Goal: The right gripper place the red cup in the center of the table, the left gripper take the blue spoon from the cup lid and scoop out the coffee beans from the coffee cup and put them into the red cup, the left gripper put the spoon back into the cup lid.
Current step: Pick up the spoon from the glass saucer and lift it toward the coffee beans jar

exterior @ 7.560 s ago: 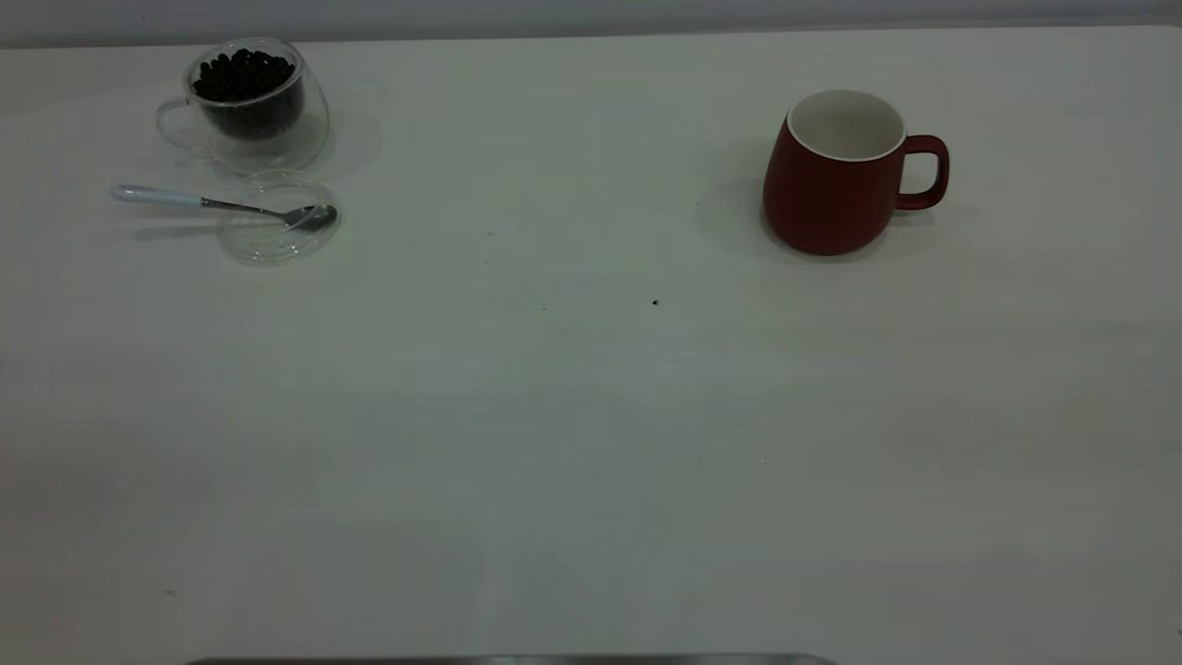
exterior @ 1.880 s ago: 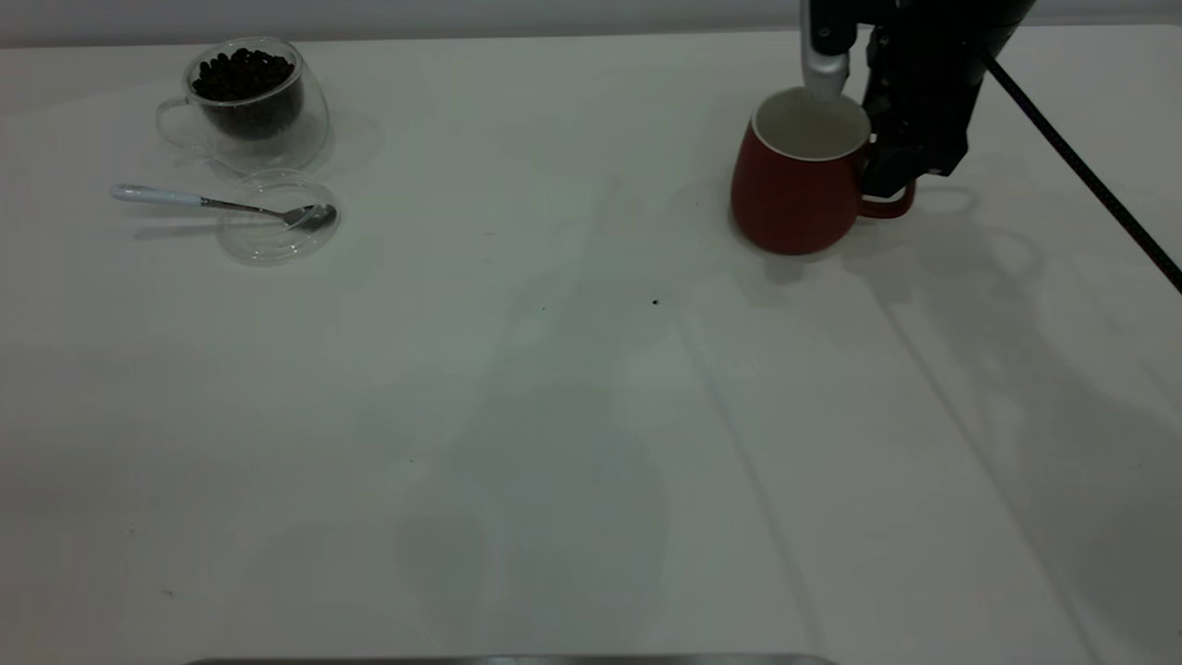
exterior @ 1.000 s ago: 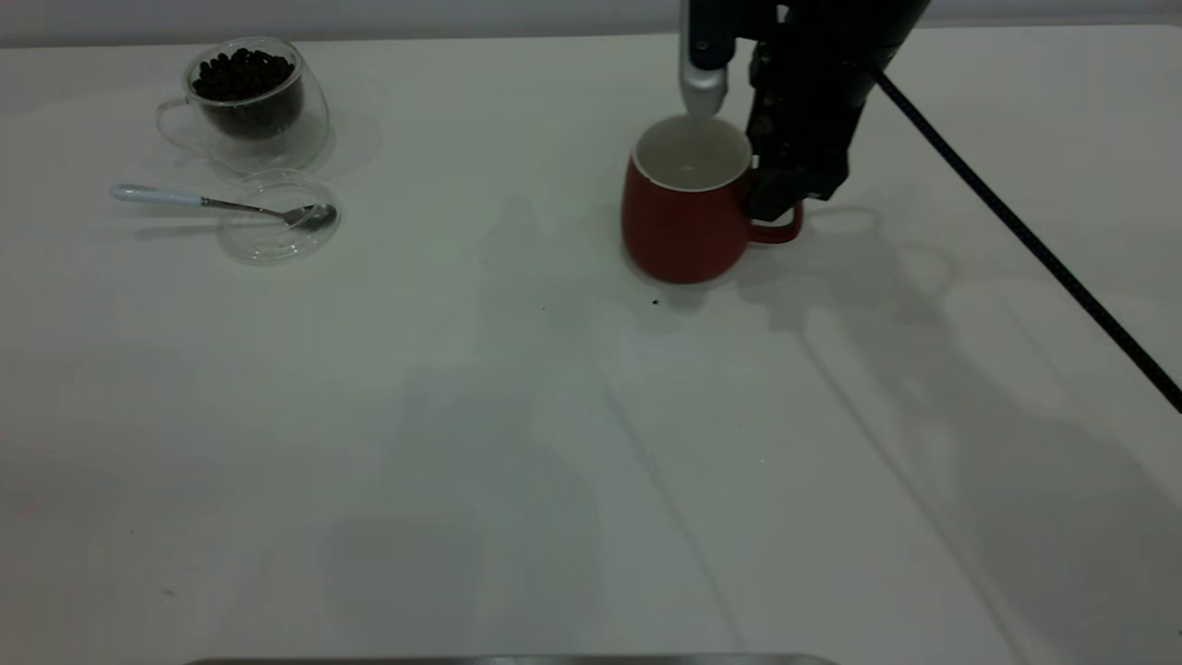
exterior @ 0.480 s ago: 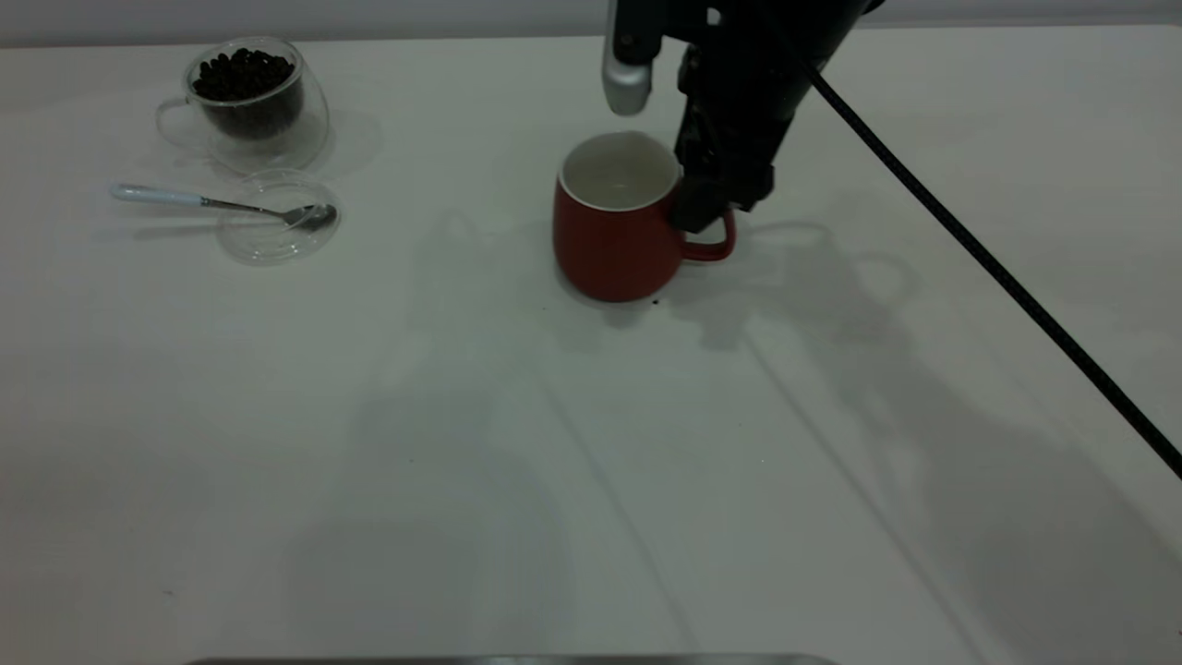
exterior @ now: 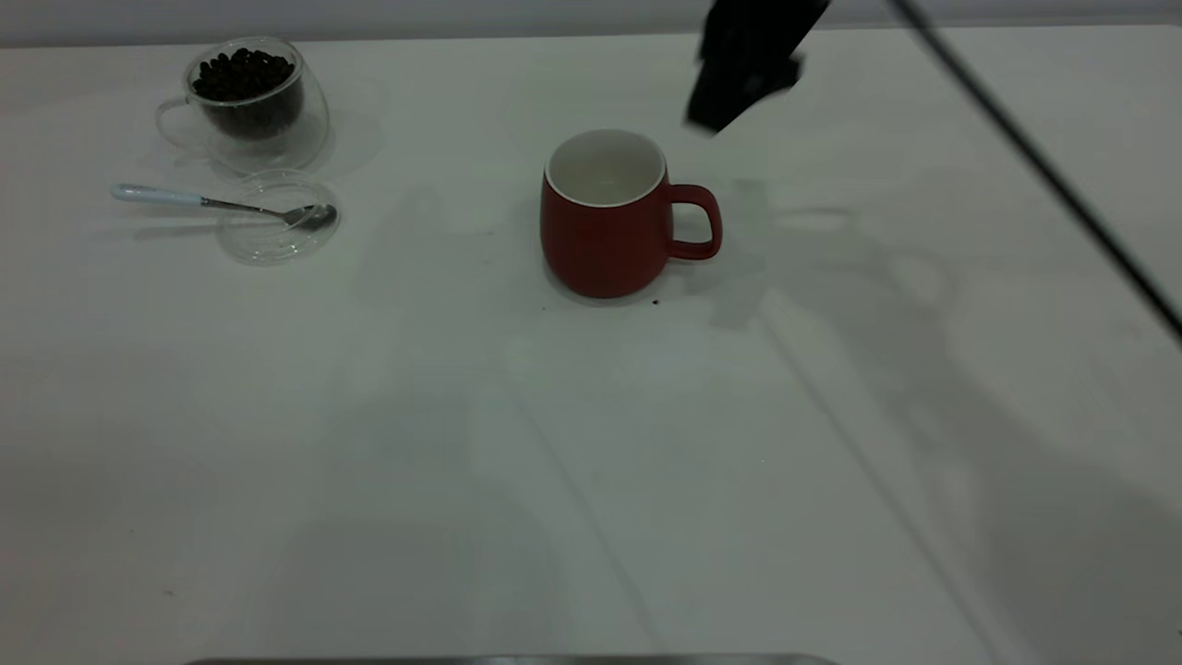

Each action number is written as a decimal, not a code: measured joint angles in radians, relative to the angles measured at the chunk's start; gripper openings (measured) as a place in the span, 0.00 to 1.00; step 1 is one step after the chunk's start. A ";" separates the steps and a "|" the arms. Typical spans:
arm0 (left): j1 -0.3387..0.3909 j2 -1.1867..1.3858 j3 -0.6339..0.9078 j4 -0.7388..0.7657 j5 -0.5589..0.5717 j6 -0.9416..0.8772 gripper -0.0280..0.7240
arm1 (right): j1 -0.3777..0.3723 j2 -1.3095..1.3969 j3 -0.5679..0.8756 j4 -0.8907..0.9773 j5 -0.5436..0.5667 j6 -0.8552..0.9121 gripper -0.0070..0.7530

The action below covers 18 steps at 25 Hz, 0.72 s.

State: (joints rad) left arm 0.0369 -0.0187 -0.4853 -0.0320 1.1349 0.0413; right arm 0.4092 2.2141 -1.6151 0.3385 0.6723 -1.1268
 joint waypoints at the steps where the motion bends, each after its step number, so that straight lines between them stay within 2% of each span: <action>1: 0.000 0.000 0.000 0.000 0.000 0.000 0.73 | -0.006 -0.033 0.000 -0.050 0.041 0.068 0.79; 8: 0.000 0.000 0.000 0.000 0.000 0.000 0.73 | -0.020 -0.325 0.000 -0.374 0.348 0.586 0.79; 12: 0.000 0.000 0.000 0.000 0.000 0.000 0.73 | -0.020 -0.515 0.000 -0.453 0.524 0.735 0.79; 18: 0.000 0.000 0.000 0.000 0.000 0.000 0.73 | -0.020 -0.782 0.049 -0.440 0.562 0.838 0.79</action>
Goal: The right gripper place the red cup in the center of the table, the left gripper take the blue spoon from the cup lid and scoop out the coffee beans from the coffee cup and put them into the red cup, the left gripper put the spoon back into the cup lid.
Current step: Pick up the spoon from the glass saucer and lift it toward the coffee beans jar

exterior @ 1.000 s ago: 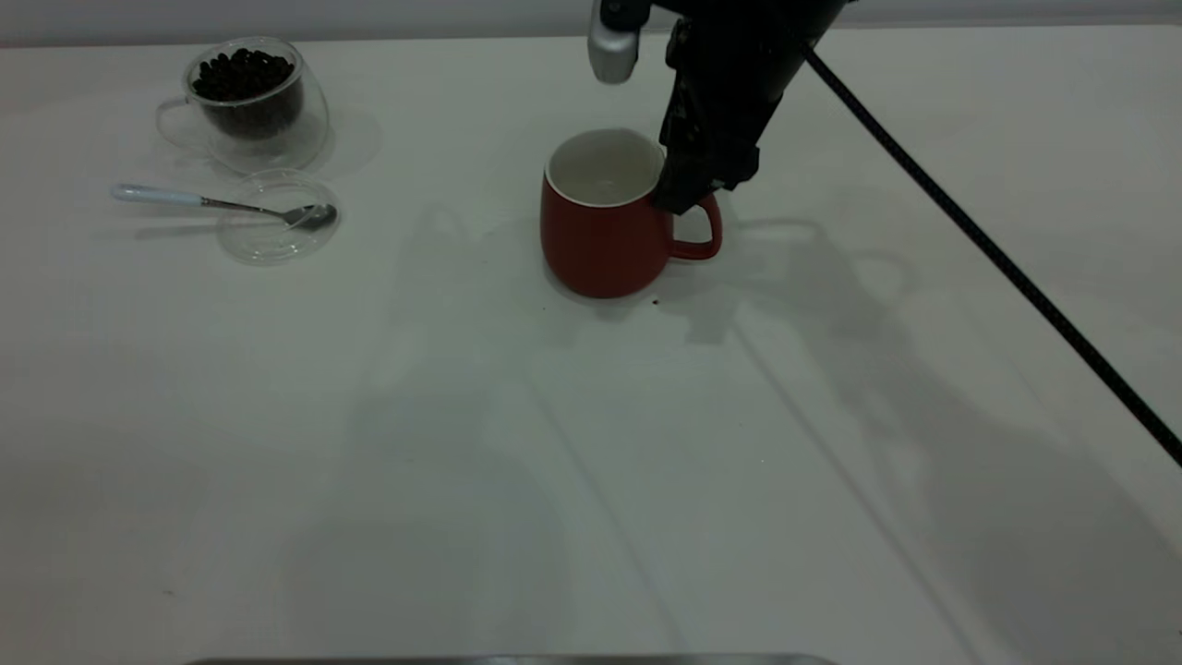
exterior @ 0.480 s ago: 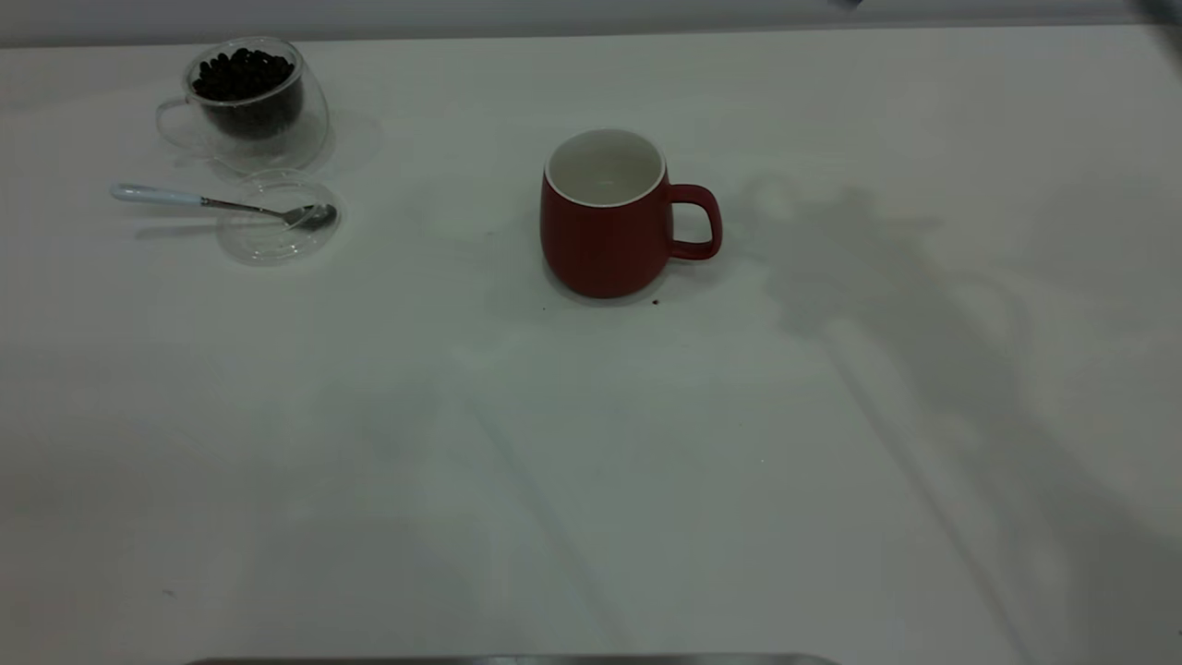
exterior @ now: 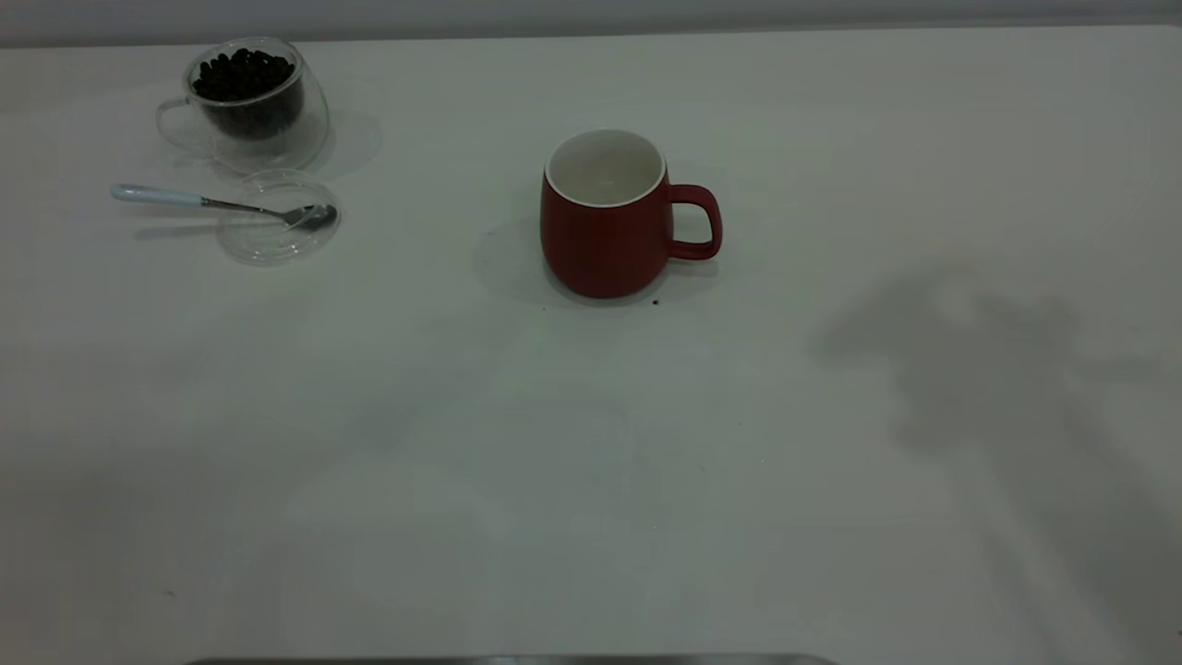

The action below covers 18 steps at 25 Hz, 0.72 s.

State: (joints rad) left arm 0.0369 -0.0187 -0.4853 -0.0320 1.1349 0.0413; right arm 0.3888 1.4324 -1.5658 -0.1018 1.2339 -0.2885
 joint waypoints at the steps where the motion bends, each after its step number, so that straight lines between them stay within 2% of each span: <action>1: 0.000 0.000 0.000 0.000 0.000 0.000 0.73 | 0.000 -0.055 0.022 0.006 0.000 0.022 0.79; 8: 0.000 0.000 0.000 0.000 0.000 0.000 0.73 | 0.000 -0.437 0.272 0.046 0.000 0.075 0.79; 15: 0.000 0.000 0.000 0.000 0.000 0.001 0.73 | -0.001 -0.698 0.547 0.083 0.000 0.079 0.79; 18: 0.000 0.000 0.000 0.000 0.000 0.001 0.73 | -0.058 -0.806 0.688 0.102 0.000 0.094 0.79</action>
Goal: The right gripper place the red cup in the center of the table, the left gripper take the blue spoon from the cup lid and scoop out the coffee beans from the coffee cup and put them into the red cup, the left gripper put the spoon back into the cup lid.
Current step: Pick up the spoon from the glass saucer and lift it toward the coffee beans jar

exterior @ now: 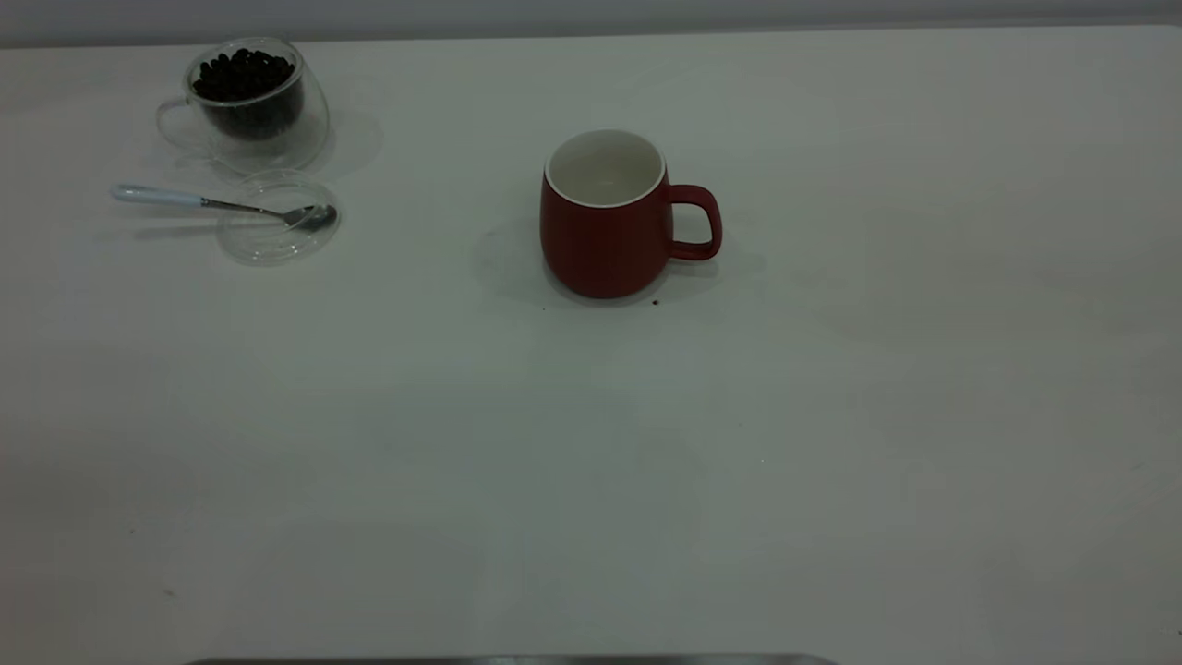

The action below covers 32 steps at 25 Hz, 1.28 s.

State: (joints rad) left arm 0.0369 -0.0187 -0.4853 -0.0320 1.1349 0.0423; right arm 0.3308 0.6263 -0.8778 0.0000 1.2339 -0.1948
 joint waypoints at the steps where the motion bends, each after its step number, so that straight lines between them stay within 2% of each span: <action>1: 0.000 0.000 0.000 0.000 0.000 0.000 0.73 | -0.031 -0.047 0.037 0.010 0.000 0.004 0.79; 6: 0.000 0.000 0.000 0.000 0.000 0.000 0.73 | -0.185 -0.301 0.205 0.030 -0.002 0.014 0.79; 12: 0.000 0.000 0.000 0.000 0.000 0.000 0.73 | -0.293 -0.525 0.344 0.038 -0.059 0.079 0.79; 16: 0.000 0.000 0.000 0.000 0.000 0.000 0.73 | -0.308 -0.575 0.401 0.038 -0.093 0.090 0.79; 32: 0.000 0.000 0.000 0.000 0.000 -0.002 0.73 | -0.337 -0.642 0.408 0.040 -0.100 0.079 0.79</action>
